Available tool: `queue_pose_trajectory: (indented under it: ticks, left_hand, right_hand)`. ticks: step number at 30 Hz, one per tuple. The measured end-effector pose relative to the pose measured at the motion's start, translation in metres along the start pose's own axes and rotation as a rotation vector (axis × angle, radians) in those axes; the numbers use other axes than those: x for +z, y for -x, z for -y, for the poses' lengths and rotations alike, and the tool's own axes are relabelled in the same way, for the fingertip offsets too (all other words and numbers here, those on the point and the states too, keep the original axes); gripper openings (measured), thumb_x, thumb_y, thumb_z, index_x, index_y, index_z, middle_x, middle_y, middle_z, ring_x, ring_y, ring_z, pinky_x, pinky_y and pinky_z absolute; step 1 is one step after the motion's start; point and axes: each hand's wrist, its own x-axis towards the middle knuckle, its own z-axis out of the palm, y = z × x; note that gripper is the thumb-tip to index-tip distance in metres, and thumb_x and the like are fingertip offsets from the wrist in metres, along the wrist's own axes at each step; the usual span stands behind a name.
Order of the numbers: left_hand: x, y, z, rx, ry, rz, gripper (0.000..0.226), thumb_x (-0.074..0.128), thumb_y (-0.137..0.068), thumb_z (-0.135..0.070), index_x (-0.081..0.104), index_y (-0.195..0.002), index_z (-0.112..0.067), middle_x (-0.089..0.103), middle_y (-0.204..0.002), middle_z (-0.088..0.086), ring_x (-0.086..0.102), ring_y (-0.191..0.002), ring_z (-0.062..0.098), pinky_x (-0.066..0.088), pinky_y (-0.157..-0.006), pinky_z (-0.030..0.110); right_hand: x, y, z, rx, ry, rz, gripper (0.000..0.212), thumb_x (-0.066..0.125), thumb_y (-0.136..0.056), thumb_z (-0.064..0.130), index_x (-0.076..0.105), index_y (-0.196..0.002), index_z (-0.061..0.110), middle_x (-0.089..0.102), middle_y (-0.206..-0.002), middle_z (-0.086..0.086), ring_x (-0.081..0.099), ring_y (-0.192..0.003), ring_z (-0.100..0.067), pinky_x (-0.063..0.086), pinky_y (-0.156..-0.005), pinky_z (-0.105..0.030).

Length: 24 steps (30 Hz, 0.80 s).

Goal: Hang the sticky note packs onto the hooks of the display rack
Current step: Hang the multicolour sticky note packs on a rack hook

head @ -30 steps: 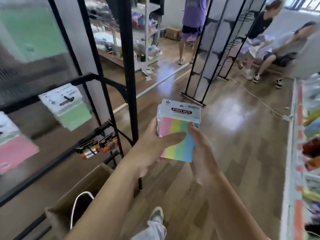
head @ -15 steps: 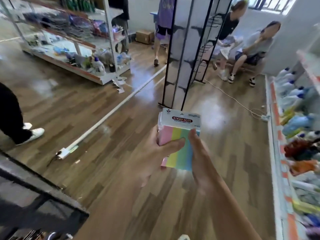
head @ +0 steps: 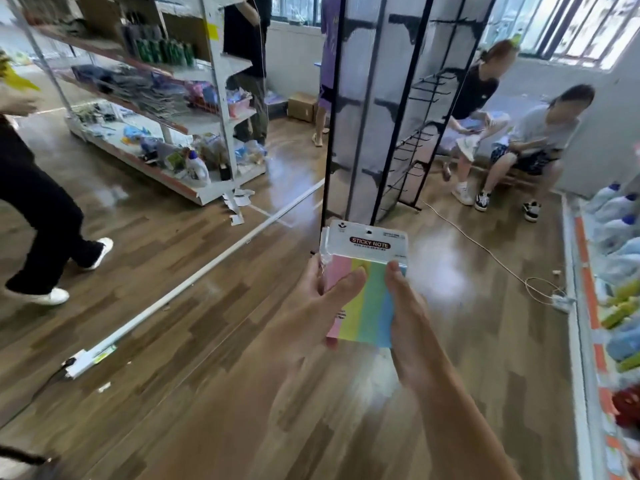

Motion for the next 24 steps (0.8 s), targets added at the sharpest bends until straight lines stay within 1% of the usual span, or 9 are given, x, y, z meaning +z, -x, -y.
queue_pose_trajectory:
  ticks: [2,7,10,11,13,16,19,21,24]
  left_hand:
    - [0.011,-0.037,-0.007,0.003,0.004,-0.005,0.05,0.061,-0.078,-0.057,0.054,-0.121,-0.034,0.068,-0.094,0.0,0.061,-0.067,0.011,0.041,-0.047,0.025]
    - [0.035,-0.137,-0.018,0.027,0.048,-0.018,0.054,0.06,-0.078,-0.062,0.055,-0.121,-0.03,0.066,-0.091,0.001,0.061,-0.063,0.014,0.043,-0.046,0.028]
    - [0.047,-0.204,-0.024,0.053,0.088,-0.021,0.07,0.054,-0.072,-0.079,0.055,-0.125,-0.033,0.069,-0.11,0.009,0.069,-0.088,0.035,0.055,-0.063,0.052]
    - [0.05,-0.227,-0.027,0.058,0.095,-0.033,0.073,0.049,-0.072,-0.083,0.054,-0.126,-0.035,0.07,-0.114,0.01,0.069,-0.096,0.038,0.053,-0.067,0.054]
    - [0.055,-0.273,-0.035,0.05,0.094,-0.081,0.075,0.037,-0.073,-0.087,0.054,-0.128,-0.038,0.072,-0.112,0.005,0.07,-0.1,0.034,0.053,-0.07,0.048]
    - [0.062,-0.344,-0.048,0.001,0.151,-0.095,0.075,0.028,-0.079,-0.083,0.055,-0.131,-0.036,0.075,-0.108,0.0,0.071,-0.1,0.027,0.056,-0.082,0.048]
    - [0.07,-0.409,-0.067,0.021,0.149,-0.086,0.072,0.023,-0.075,-0.073,0.059,-0.125,-0.034,0.076,-0.1,-0.004,0.073,-0.087,0.02,0.058,-0.065,0.034]
    - [0.075,-0.453,-0.08,0.027,0.153,-0.092,0.074,0.024,-0.076,-0.07,0.058,-0.128,-0.031,0.075,-0.105,0.001,0.073,-0.09,0.022,0.056,-0.063,0.033]
    - [0.082,-0.51,-0.095,0.026,0.167,-0.116,0.073,0.027,-0.076,-0.07,0.058,-0.129,-0.031,0.074,-0.108,0.001,0.073,-0.09,0.016,0.057,-0.062,0.028]
  right_hand:
    - [-0.022,-0.032,0.012,0.001,0.013,0.011,0.038,0.047,-0.089,0.056,0.067,-0.105,0.027,0.074,-0.097,-0.005,0.071,-0.085,-0.023,0.059,-0.072,-0.041]
    - [-0.077,-0.117,0.032,-0.004,0.079,0.023,0.042,0.038,-0.084,0.048,0.066,-0.101,0.021,0.074,-0.082,0.002,0.07,-0.07,-0.011,0.053,-0.055,-0.021]
    - [-0.108,-0.177,0.037,-0.037,0.126,0.037,0.038,0.032,-0.091,0.044,0.065,-0.095,0.025,0.074,-0.075,0.009,0.069,-0.067,-0.006,0.051,-0.054,-0.018]
    - [-0.117,-0.198,0.04,-0.045,0.139,0.039,0.038,0.032,-0.091,0.045,0.064,-0.096,0.025,0.074,-0.075,0.009,0.069,-0.067,-0.006,0.051,-0.054,-0.018]
    - [-0.133,-0.243,0.047,-0.058,0.163,0.019,0.039,0.038,-0.089,0.051,0.065,-0.099,0.024,0.074,-0.08,0.006,0.07,-0.071,-0.008,0.053,-0.056,-0.019]
    - [-0.158,-0.31,0.059,-0.051,0.23,-0.01,0.037,0.044,-0.091,0.053,0.067,-0.1,0.026,0.074,-0.087,0.004,0.071,-0.078,-0.013,0.058,-0.062,-0.031]
    - [-0.184,-0.372,0.074,-0.043,0.26,-0.026,0.039,0.038,-0.087,0.055,0.07,-0.094,0.033,0.074,-0.089,0.006,0.071,-0.082,-0.016,0.057,-0.07,-0.039]
    - [-0.199,-0.413,0.086,-0.054,0.268,-0.049,0.038,0.04,-0.089,0.053,0.07,-0.092,0.03,0.074,-0.086,0.008,0.071,-0.08,-0.013,0.056,-0.073,-0.038]
    - [-0.218,-0.463,0.104,-0.072,0.282,-0.055,0.044,0.041,-0.091,0.06,0.068,-0.093,0.025,0.073,-0.08,0.011,0.069,-0.073,-0.007,0.056,-0.063,-0.026]
